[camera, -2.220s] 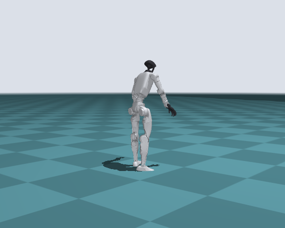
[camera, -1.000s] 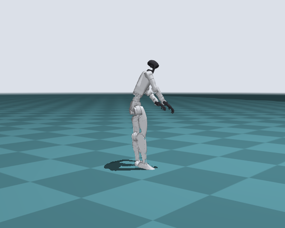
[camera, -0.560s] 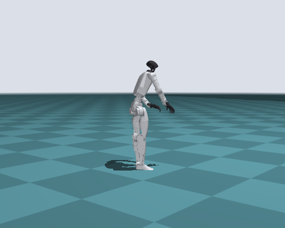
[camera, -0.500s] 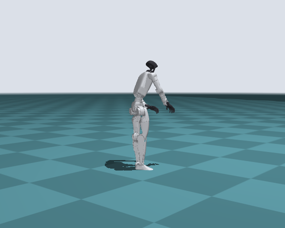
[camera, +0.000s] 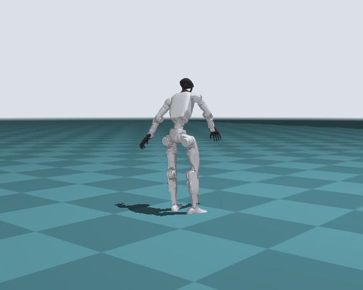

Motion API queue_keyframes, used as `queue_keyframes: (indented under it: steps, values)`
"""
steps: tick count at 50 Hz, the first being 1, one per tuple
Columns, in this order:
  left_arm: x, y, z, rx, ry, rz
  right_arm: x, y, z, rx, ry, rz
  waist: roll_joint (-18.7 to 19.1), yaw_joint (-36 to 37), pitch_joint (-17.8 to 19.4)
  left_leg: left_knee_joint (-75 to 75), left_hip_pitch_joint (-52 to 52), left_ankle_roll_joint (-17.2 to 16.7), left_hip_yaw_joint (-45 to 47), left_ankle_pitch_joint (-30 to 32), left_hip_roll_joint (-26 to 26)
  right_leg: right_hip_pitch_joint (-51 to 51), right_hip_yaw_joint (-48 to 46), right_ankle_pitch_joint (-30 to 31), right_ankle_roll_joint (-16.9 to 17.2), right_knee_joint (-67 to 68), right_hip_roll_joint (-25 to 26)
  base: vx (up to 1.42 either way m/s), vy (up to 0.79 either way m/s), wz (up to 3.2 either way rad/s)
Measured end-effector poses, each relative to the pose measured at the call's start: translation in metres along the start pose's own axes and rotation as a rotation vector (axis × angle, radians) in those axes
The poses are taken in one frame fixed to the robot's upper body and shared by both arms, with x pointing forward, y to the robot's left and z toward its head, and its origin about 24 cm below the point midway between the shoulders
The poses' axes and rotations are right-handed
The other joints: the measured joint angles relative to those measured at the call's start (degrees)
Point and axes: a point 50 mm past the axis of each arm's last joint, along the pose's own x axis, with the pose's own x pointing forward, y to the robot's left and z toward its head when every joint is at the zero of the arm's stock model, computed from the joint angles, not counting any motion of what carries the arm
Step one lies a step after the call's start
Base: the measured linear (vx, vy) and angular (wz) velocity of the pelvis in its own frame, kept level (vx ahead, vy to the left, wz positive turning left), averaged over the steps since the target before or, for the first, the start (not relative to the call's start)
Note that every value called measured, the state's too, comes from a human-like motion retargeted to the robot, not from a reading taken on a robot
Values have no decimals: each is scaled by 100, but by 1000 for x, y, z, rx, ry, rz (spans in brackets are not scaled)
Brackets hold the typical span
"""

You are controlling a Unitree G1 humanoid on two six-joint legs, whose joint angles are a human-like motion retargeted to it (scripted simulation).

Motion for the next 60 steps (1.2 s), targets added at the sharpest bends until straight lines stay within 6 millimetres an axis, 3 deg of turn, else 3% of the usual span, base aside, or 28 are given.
queue_keyframes:
  steps: [3, 5, 7, 10, 12, 16, 20, 23, 27, 30, 36, 38, 40, 44, 53, 55, 57, 58, 60]
  values:
    - [-23, -60, 70, 226, -406, -327, 0, 2, 0, 78, 29, 17, -129, -9, 11, 0, -53, 0, -258, 177, 66, -111, 75, 488, 0, -337, 153, -4, -38, 91]
    - [-63, -96, 114, 377, -754, -508, -2, 7, 1, 182, 68, 4, -312, 19, -380, 0, -460, 0, -308, 316, 146, -522, 135, 860, 0, -594, 274, 3, -43, 45]
    - [-111, -120, 150, 454, -1077, -653, -5, 15, 8, 285, 78, 22, -394, 142, -470, 0, -367, 0, -340, 331, 265, -478, 144, 919, 0, -608, 392, 11, -38, 14]
    - [-178, -130, 188, 408, -1467, -704, -15, 22, 20, 365, 25, -14, -442, 342, -622, 0, -139, 0, -359, 296, 431, -291, 127, 766, 0, -546, 542, 17, -27, -9]
    - [-209, -125, 203, 273, -1606, -696, -24, 22, 29, 424, -38, -59, -414, 456, -758, 0, 18, 0, -368, 260, 506, -158, 113, 598, 0, -484, 606, 19, -18, -18]
    - [-243, -96, 214, -3, -1716, -690, -53, 7, 39, 486, -239, -152, -235, 586, -1073, 0, 342, 0, -432, 150, 540, 135, 91, 295, 0, -385, 596, 23, -6, -3]
    - [-254, -61, 210, -77, -1726, -799, -97, -18, 36, 553, -447, -145, 53, 591, -1479, 0, 665, 0, -611, -21, 463, 491, 37, -8, 0, -284, 413, 30, 6, 55]
    - [-261, -32, 219, -33, -1772, -881, -126, -48, 16, 554, -538, -132, 354, 287, -1391, 0, 1063, 22, -1111, -98, 351, 986, -360, -437, 0, 98, 125, 26, 6, 137]
    - [-270, 6, 225, 50, -1849, -907, -163, -77, -8, 526, -587, -83, 525, 226, -1676, 0, 1244, 136, -1354, -151, 217, 1181, -498, -690, 0, 385, -117, 20, 9, 57]
    - [-271, 29, 228, 107, -1866, -868, -180, -93, -26, 499, -545, -38, 588, 195, -1786, 29, 1423, 240, -1433, -221, 123, 1349, -524, -861, 0, 550, -264, 15, 7, 18]
    - [-262, 57, 232, 219, -1845, -749, -193, -118, -58, 400, -419, -50, 654, 174, -1906, 286, 1625, 373, -1303, -467, 63, 1631, -381, -1019, 0, 511, -326, 7, 1, -22]
    - [-260, 61, 232, 217, -1820, -736, -197, -121, -64, 461, -398, -63, 661, 144, -1924, 358, 1688, 357, -1273, -528, 73, 1730, -306, -1068, -18, 468, -309, 3, 0, -19]
    - [-257, 67, 233, 201, -1806, -718, -199, -125, -71, 333, -357, -90, 669, 109, -1950, 398, 1736, 382, -1209, -568, 76, 1781, -232, -1085, -10, 425, -294, 3, -1, -22]
    - [-257, 69, 233, 184, -1799, -712, -205, -129, -76, 464, -344, -114, 691, -18, -2000, 426, 1762, 395, -1151, -601, 91, 1798, -172, -1091, 0, 406, -270, 0, 0, 0]
    - [-264, 74, 233, 204, -1860, -663, -215, -131, -79, 497, -316, -139, 740, -273, -2081, 429, 1793, 369, -929, -640, 182, 1734, 16, -1058, 0, 358, -143, 0, -3, -23]
    - [-265, 79, 234, 209, -1878, -631, -217, -133, -82, 324, -283, -145, 753, -304, -2090, 414, 1805, 346, -807, -634, 232, 1694, 109, -1020, 0, 309, -65, 1, -7, -51]
    - [-265, 82, 232, 233, -1874, -616, -223, -134, -77, 462, -332, -68, 781, -307, -2113, 413, 1810, 300, -658, -636, 304, 1653, 222, -962, 0, 232, 44, 1, -9, -64]
    - [-265, 86, 234, 213, -1883, -589, -223, -138, -83, 354, -275, -143, 787, -321, -2110, 404, 1817, 282, -604, -630, 329, 1638, 259, -943, 0, 206, 83, 1, -7, -51]
    - [-267, 91, 233, 212, -1904, -567, -232, -146, -76, 615, -391, -167, 820, -354, -2111, 402, 1837, 227, -515, -631, 386, 1639, 315, -910, 0, 151, 163, 1, -6, -38]
